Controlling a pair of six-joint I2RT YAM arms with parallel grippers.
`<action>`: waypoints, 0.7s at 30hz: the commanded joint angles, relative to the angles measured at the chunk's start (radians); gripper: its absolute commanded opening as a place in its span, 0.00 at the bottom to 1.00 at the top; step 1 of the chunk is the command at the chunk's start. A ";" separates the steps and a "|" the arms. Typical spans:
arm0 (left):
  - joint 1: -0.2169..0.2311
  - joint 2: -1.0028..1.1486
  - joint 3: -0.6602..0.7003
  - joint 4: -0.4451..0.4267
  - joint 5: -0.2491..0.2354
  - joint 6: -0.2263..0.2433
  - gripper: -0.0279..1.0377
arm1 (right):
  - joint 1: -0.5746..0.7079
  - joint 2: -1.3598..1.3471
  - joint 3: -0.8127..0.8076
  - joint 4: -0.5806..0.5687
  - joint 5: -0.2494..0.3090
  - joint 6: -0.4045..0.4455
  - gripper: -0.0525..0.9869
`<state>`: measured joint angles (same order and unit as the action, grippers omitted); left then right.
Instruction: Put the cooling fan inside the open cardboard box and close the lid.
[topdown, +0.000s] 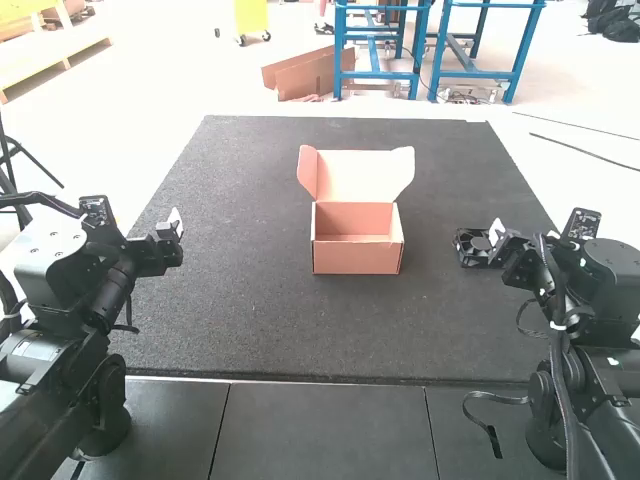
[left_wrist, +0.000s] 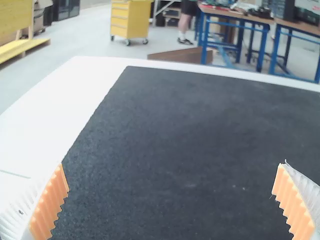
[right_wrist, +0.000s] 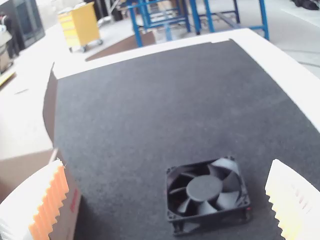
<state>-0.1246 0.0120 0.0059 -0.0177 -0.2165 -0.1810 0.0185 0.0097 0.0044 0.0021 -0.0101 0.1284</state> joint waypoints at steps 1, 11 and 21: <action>0.003 -0.012 -0.007 -0.005 -0.001 -0.029 0.93 | 0.009 -0.010 -0.004 0.010 -0.005 -0.010 0.93; 0.005 -0.014 -0.007 -0.002 -0.001 -0.064 0.94 | 0.011 -0.010 -0.004 0.019 -0.001 -0.021 0.93; 0.005 -0.014 -0.006 0.197 0.005 -0.020 0.94 | 0.005 -0.010 -0.004 0.184 0.071 -0.039 0.93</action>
<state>-0.1246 0.0120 0.0059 0.1196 -0.2165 -0.2283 0.0185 0.0097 0.0044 0.1276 0.0208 0.1013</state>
